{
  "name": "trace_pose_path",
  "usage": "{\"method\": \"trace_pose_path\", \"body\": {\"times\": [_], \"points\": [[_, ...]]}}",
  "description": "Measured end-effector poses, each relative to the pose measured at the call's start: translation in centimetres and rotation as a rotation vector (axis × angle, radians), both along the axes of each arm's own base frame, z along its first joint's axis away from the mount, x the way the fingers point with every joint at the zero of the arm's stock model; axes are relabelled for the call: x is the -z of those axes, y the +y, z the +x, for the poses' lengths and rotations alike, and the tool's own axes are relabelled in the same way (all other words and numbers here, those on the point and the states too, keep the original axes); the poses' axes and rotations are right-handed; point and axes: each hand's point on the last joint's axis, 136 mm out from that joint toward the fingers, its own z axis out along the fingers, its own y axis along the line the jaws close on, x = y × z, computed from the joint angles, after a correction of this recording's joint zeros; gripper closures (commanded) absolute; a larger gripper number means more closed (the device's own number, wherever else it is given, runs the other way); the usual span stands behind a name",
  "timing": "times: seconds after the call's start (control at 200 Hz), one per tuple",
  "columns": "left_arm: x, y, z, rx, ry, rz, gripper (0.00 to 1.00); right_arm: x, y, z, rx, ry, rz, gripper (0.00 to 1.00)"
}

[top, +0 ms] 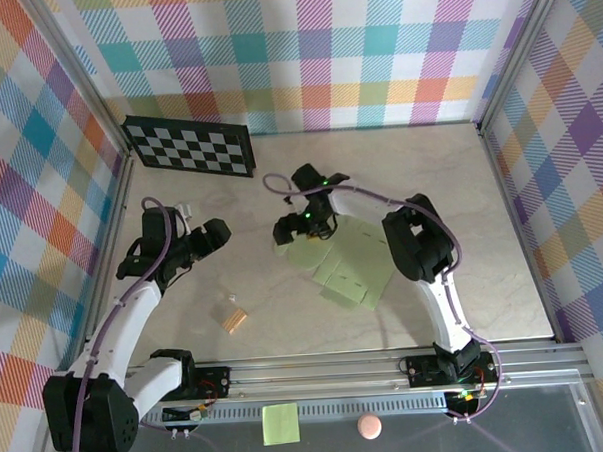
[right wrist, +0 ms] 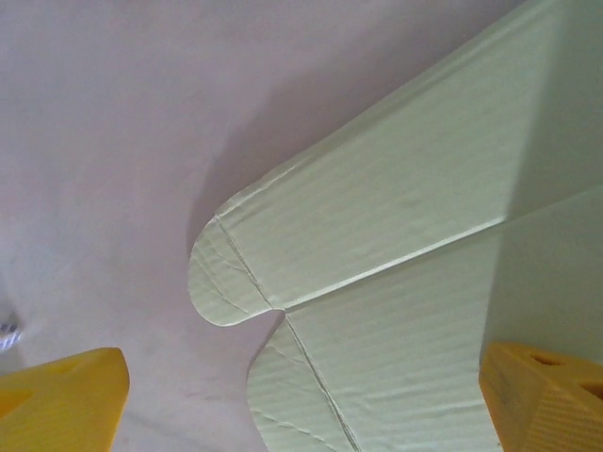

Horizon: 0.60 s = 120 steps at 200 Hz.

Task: Fold the paper box

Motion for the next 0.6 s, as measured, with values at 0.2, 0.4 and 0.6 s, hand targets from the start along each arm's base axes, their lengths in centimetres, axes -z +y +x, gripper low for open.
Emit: {"method": "trace_pose_path", "body": {"times": [0.2,0.4,0.6], "points": [[-0.5,0.0,-0.4,0.009,-0.018,0.010,0.23,-0.2,3.5,-6.8,-0.189,0.069,0.038,0.06],[0.1,-1.3,-0.3,0.072,0.007,-0.036,0.33,-2.4,1.0,-10.3,-0.165,0.080,0.043,0.14],[0.9,-4.4,0.8,0.185,0.020,-0.107,0.44,-6.2,-3.2,-12.3,-0.032,0.018,0.072,0.25]]}}
